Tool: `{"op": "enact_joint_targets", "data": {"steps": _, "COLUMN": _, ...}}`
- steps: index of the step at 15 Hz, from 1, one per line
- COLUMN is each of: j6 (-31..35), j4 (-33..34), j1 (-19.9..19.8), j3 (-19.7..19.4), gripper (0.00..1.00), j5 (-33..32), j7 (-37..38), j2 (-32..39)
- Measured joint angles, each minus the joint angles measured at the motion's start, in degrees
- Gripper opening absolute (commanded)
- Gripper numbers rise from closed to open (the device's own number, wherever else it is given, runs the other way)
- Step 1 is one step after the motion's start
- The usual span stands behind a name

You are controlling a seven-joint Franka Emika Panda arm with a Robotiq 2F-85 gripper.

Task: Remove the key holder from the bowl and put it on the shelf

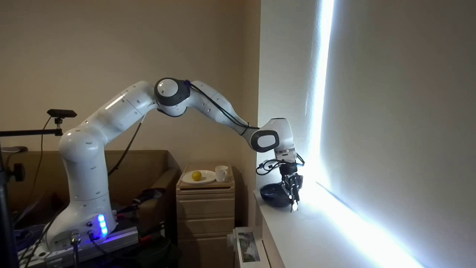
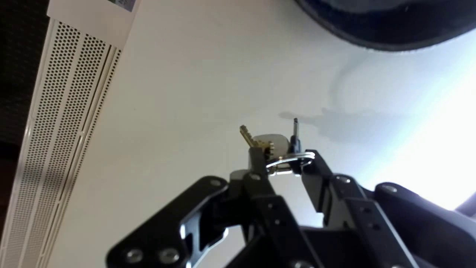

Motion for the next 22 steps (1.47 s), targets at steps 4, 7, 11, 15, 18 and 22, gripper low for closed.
{"op": "enact_joint_targets", "data": {"steps": 4, "j6": -7.06, "j4": 8.18, "j1": -1.36, "j3": -0.97, "gripper": 0.08, "j5": -2.68, "j7": 9.15, "j2": 6.16}}
{"op": "enact_joint_targets", "data": {"steps": 7, "j6": -14.21, "j4": 15.96, "j1": -3.01, "j3": -0.86, "gripper": 0.08, "j5": -2.04, "j7": 12.53, "j2": 11.01}}
{"op": "enact_joint_targets", "data": {"steps": 11, "j6": -23.18, "j4": 25.43, "j1": -5.07, "j3": -0.72, "gripper": 0.08, "j5": -1.51, "j7": 15.46, "j2": 15.20}}
{"op": "enact_joint_targets", "data": {"steps": 15, "j6": -29.33, "j4": 32.07, "j1": -7.05, "j3": -0.35, "gripper": 0.14, "j5": -0.91, "j7": 15.78, "j2": 18.15}}
{"op": "enact_joint_targets", "data": {"steps": 18, "j6": -31.55, "j4": 35.02, "j1": -9.21, "j3": 2.31, "gripper": 0.63, "j5": -2.86, "j7": 16.71, "j2": 19.07}}
{"op": "enact_joint_targets", "data": {"steps": 22, "j6": -34.39, "j4": 36.50, "j1": -12.09, "j3": 4.88, "gripper": 0.92, "j5": -4.92, "j7": 16.92, "j2": 22.08}}
